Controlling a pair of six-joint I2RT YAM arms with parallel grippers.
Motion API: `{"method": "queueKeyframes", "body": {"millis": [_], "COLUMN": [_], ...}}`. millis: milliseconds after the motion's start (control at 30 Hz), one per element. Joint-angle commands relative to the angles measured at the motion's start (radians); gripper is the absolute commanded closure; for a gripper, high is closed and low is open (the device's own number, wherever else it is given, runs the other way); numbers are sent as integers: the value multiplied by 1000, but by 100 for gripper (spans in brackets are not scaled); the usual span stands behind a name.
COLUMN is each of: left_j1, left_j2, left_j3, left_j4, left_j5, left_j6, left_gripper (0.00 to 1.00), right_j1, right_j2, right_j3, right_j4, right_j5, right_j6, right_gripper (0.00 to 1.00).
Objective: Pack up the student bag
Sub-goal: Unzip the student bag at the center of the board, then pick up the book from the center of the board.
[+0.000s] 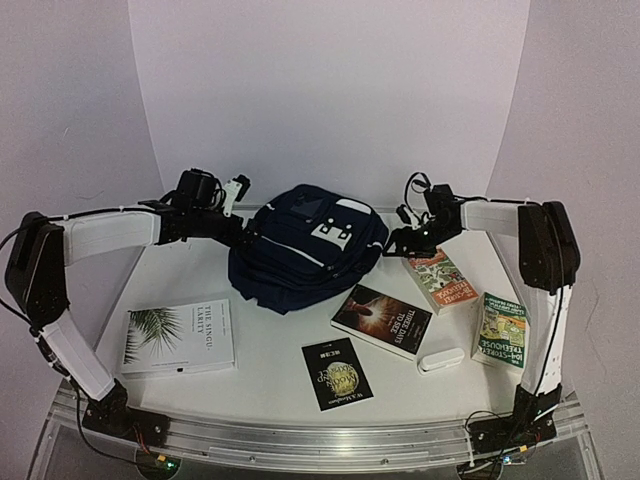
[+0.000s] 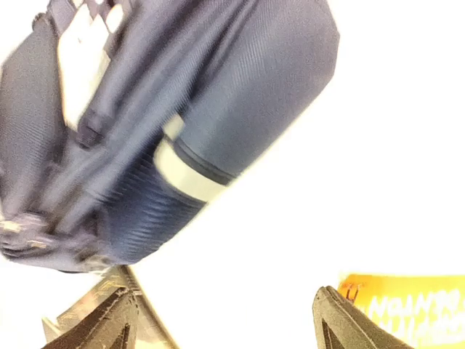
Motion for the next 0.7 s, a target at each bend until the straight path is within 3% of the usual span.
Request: {"method": "queueKeyframes", "body": {"millis": [0,233,500,667], "left_j1": [-1,1,1,1], "left_j2": [-144,-350,-534,-584], "left_j3": [-12,-206,-318,-329], "left_j4": [-182,-247,-310,-339], "left_j5": [-89,-169,-254,-255], "left_j6": [-265,-469,-595,-623], "left_gripper": [0,0,0,0], "right_j1": [83,317,562,654], "right_j2": [-141,-155,6,120], "right_j3": [-11,4,107,199], "right_j4": [-4,11,145,213], "right_j5": [-40,-115,-214,-169], "right_j6": [73,192,383,464], "right_gripper": [16,19,27,34]}}
